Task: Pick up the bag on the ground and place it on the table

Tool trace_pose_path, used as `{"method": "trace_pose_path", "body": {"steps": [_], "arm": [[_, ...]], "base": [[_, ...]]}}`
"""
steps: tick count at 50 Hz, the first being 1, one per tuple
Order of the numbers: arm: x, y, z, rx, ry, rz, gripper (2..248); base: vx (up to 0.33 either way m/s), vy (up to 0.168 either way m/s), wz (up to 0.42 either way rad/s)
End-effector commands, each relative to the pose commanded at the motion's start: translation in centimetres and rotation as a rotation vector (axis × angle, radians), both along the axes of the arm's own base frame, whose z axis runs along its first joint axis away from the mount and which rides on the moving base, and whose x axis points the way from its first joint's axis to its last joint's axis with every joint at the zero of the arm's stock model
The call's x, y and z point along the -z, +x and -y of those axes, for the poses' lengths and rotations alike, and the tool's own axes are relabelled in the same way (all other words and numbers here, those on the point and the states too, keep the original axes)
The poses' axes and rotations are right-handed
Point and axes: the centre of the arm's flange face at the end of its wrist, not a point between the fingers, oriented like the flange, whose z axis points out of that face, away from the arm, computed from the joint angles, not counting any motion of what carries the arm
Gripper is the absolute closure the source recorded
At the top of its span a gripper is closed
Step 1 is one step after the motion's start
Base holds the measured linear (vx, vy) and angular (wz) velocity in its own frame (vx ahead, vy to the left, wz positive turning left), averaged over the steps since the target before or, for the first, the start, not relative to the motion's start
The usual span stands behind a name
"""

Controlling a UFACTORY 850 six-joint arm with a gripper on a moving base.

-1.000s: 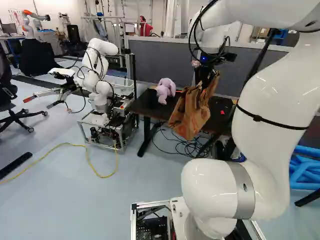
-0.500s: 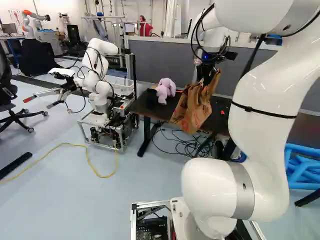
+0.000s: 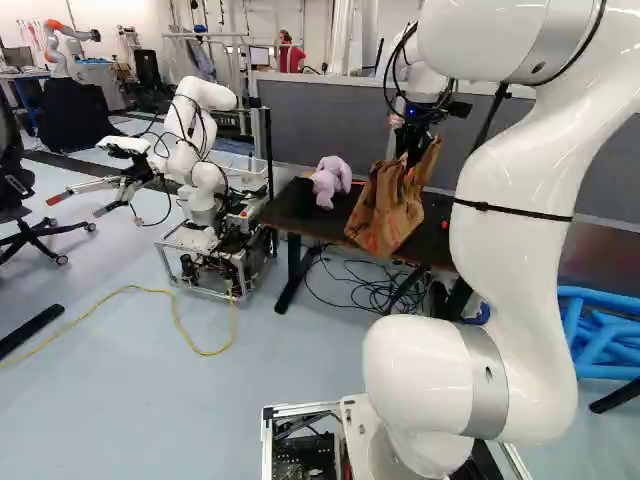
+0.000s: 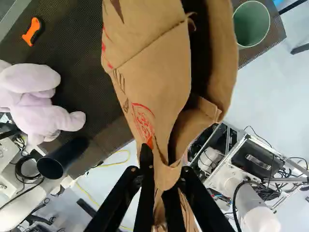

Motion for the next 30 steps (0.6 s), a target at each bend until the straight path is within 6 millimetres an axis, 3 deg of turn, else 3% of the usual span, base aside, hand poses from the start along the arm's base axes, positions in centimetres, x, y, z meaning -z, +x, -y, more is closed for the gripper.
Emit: {"method": "trace_pose_path", "body": {"steps": [30], "arm": [[0.0,4.3,1.6,0.007,0.011,-0.040,225]], "base": [[0.000,0.000,0.000]]}}
